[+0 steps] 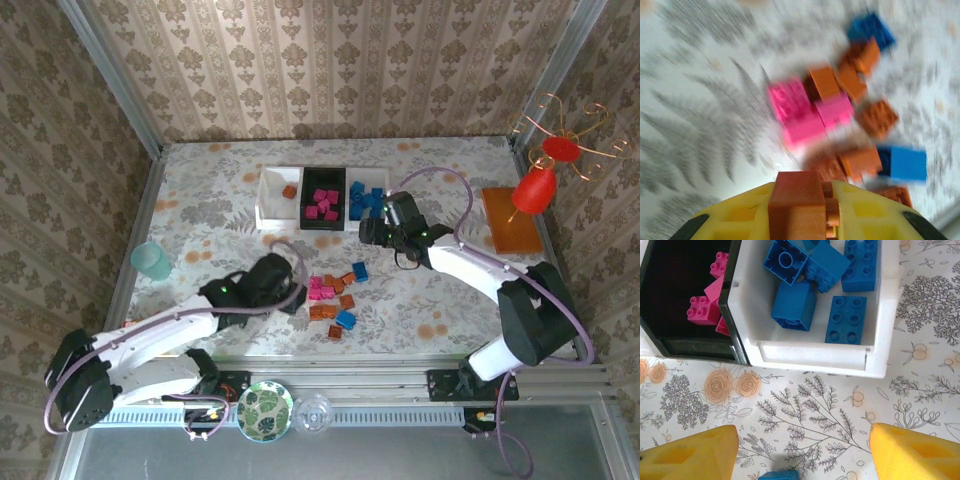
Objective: Sort the legos into containers by color
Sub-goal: Pick up the lego from the middle-left of the table, then place the lego in the container.
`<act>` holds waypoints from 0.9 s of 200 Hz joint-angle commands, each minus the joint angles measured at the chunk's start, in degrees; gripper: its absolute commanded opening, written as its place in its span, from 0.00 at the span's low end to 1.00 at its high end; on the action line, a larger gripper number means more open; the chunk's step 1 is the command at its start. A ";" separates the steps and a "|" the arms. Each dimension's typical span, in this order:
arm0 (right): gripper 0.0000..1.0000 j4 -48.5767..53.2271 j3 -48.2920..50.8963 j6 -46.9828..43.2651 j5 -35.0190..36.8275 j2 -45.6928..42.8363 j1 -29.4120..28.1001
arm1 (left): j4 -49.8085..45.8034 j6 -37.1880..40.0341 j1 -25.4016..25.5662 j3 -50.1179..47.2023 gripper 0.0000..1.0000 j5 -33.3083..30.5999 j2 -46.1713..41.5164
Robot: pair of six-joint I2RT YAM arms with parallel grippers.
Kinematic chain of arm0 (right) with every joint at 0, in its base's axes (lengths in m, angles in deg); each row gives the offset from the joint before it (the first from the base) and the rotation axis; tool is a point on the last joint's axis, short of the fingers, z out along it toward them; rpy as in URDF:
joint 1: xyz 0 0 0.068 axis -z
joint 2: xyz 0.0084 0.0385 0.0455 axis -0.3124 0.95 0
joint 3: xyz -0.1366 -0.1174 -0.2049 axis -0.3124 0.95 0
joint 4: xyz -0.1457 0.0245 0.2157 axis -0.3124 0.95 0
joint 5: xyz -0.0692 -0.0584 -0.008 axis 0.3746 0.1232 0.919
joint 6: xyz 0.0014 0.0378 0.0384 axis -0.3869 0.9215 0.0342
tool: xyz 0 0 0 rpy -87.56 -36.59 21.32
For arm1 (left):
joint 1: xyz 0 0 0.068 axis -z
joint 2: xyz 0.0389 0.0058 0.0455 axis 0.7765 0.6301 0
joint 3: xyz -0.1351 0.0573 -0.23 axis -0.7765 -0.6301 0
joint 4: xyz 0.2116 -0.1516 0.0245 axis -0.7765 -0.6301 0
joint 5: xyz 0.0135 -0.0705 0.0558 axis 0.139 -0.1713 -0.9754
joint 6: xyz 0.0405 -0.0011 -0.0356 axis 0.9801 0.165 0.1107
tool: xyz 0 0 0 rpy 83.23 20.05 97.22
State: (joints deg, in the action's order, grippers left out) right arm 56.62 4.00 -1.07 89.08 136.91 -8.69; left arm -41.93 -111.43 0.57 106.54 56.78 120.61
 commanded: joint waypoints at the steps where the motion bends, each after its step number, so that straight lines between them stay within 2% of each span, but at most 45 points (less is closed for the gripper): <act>1: 0.71 -1.88 2.45 2.03 -0.30 -3.29 -0.48 | 1.66 4.88 -8.12 5.75 0.23 0.69 2.13; 27: 0.71 -1.63 5.09 2.34 -0.23 -5.54 -1.05 | 6.98 7.14 -16.60 12.34 0.23 0.28 10.43; 54: 0.71 -1.05 7.01 2.41 -0.09 -7.98 -1.23 | 10.17 7.57 -22.59 20.94 0.22 1.06 22.34; 90: 0.71 -0.38 9.03 2.74 -0.11 -10.77 -1.77 | 9.11 9.69 -24.97 32.83 0.21 -1.12 36.28; 95: 0.71 -0.25 9.21 2.74 -0.03 -11.05 -1.83 | 8.56 9.96 -26.70 34.47 0.21 -1.17 38.02; 118: 0.71 0.57 10.12 2.78 -0.01 -12.65 -2.44 | 6.22 10.16 -28.27 40.42 0.22 -0.87 44.03; 136: 0.71 0.76 11.03 2.67 0.25 -13.61 -2.98 | 4.52 10.07 -29.40 43.90 0.29 -0.68 47.30; 153: 0.71 0.99 11.89 2.69 0.59 -14.23 -3.16 | 2.99 10.42 -29.62 46.56 0.42 -0.20 48.93; 180: 0.71 1.20 12.69 2.65 0.70 -15.04 -3.25 | 4.44 9.66 -29.05 44.87 0.62 1.26 45.36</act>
State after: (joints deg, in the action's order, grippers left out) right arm 56.18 15.57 1.09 89.10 123.47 -11.64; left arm -36.36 -102.17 -28.96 151.19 56.68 169.60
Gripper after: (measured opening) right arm 0.713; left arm 0.547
